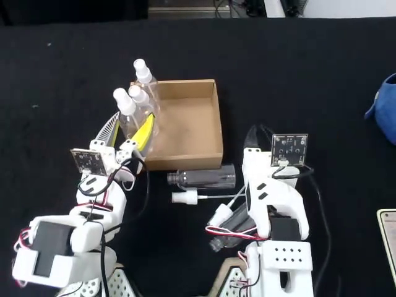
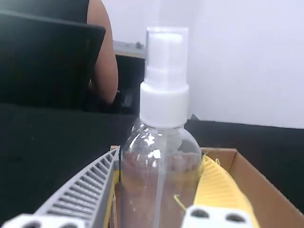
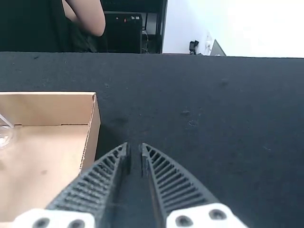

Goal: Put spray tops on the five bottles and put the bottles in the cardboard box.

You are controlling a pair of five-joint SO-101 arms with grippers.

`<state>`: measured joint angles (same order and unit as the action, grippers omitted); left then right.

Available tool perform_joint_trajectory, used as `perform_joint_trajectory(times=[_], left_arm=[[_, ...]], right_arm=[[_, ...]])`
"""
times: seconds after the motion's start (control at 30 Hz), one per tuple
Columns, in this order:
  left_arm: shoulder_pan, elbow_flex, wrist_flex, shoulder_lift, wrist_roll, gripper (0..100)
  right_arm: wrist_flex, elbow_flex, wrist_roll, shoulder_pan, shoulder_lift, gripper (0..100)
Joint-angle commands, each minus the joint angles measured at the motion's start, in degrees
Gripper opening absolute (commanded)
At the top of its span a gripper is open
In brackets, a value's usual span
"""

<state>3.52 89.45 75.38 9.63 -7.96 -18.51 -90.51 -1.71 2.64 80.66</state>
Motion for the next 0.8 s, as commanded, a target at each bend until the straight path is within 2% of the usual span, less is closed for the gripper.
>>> perform_joint_trajectory(times=[0.0, 0.77], left_arm=[[0.1, -3.0, 1.2, -0.8, -0.4, 3], [0.3, 0.0, 0.8, -1.7, -0.4, 3]], right_arm=[[2.2, 0.4, -0.7, 0.5, 2.1, 1.5], [2.2, 0.4, -0.7, 0.5, 2.1, 1.5]])
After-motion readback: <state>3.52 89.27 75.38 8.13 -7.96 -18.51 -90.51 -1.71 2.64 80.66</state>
